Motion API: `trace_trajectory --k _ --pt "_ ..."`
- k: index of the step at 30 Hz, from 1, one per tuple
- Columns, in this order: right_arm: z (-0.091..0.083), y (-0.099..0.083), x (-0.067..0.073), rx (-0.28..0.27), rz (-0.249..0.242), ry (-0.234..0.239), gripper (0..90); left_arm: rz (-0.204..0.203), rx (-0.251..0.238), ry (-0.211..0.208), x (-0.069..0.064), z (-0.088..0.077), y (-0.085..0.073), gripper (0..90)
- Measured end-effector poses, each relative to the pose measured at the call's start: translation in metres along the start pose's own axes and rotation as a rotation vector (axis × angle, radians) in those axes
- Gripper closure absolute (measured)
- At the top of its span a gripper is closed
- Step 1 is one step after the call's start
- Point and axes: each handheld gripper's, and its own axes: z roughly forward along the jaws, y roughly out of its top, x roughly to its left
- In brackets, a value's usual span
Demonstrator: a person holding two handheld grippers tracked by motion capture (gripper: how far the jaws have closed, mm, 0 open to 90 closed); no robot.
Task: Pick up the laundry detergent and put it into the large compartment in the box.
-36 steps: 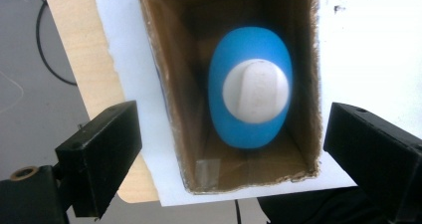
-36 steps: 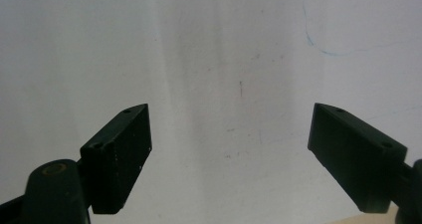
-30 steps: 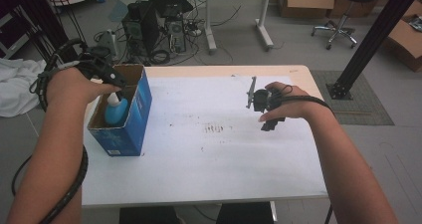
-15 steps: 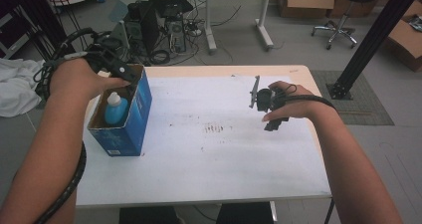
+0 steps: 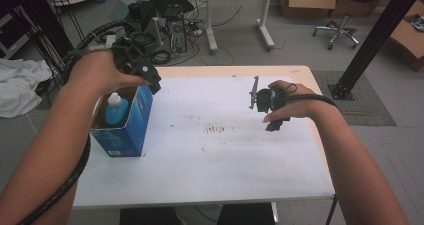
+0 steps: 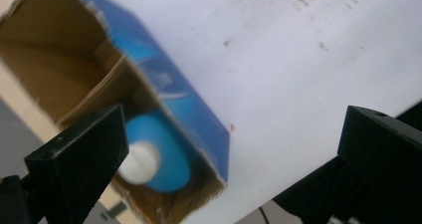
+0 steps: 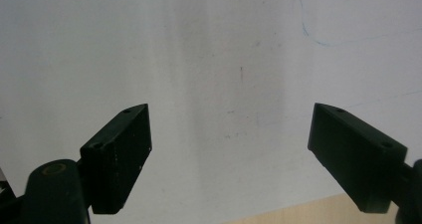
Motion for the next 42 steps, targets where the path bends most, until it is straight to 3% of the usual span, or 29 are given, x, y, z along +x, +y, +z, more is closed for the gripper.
trace_trajectory --k 2,3,4,5,6,7,8,9,10,12,16,17,20,28,42 --pt "-0.001 0.000 0.000 0.007 -0.005 0.002 17.4 0.086 0.014 -0.031 -0.008 0.005 0.005 0.1" --pt "-0.001 0.000 0.000 0.007 -0.005 0.002 17.4 0.086 0.014 -0.031 -0.008 0.005 0.005 0.1" --pt "-0.002 0.000 0.000 0.005 -0.005 0.002 17.4 0.161 0.023 -0.033 -0.016 0.010 0.007 0.1" --pt "-0.002 0.000 0.001 0.004 -0.004 0.002 17.4 0.161 0.023 -0.033 -0.016 0.010 0.007 0.1" --pt "-0.002 0.000 0.000 0.004 -0.003 0.004 17.4 0.199 0.027 -0.040 -0.020 0.012 0.008 0.1" --pt "-0.003 0.000 0.000 0.008 -0.004 0.004 17.4 0.279 0.027 -0.054 -0.027 0.016 0.010 0.1" --pt "-0.002 -0.001 0.000 0.010 -0.004 0.005 17.4 0.315 0.025 -0.062 -0.030 0.018 0.010 0.1" --pt "-0.002 -0.001 0.000 0.011 -0.005 0.006 17.4 0.315 0.025 -0.062 -0.030 0.018 0.010 0.1" --pt "-0.002 -0.001 0.000 0.012 -0.008 0.006 17.4 0.385 0.033 -0.075 -0.037 0.023 0.011 0.1" --pt "-0.002 -0.002 0.000 0.014 -0.006 0.007 17.4 0.462 0.034 -0.075 -0.042 0.027 0.011 0.1" --pt "-0.002 -0.002 -0.002 0.015 -0.008 0.008 17.4 0.582 0.045 -0.079 -0.053 0.034 0.011 0.1" --pt "-0.002 -0.002 -0.002 0.015 -0.008 0.008 17.4 0.582 0.045 -0.079 -0.053 0.034 0.011 0.1" --pt "-0.001 -0.002 -0.002 0.021 -0.013 0.010 17.4 0.655 0.069 -0.065 -0.061 0.039 0.012 0.1" --pt "-0.001 -0.003 -0.001 0.023 -0.014 0.008 17.4 0.700 0.068 -0.073 -0.070 0.040 0.014 0.1" --pt "0.001 -0.001 -0.001 0.017 -0.024 0.012 17.3 0.731 0.074 -0.077 -0.074 0.041 0.012 0.1"
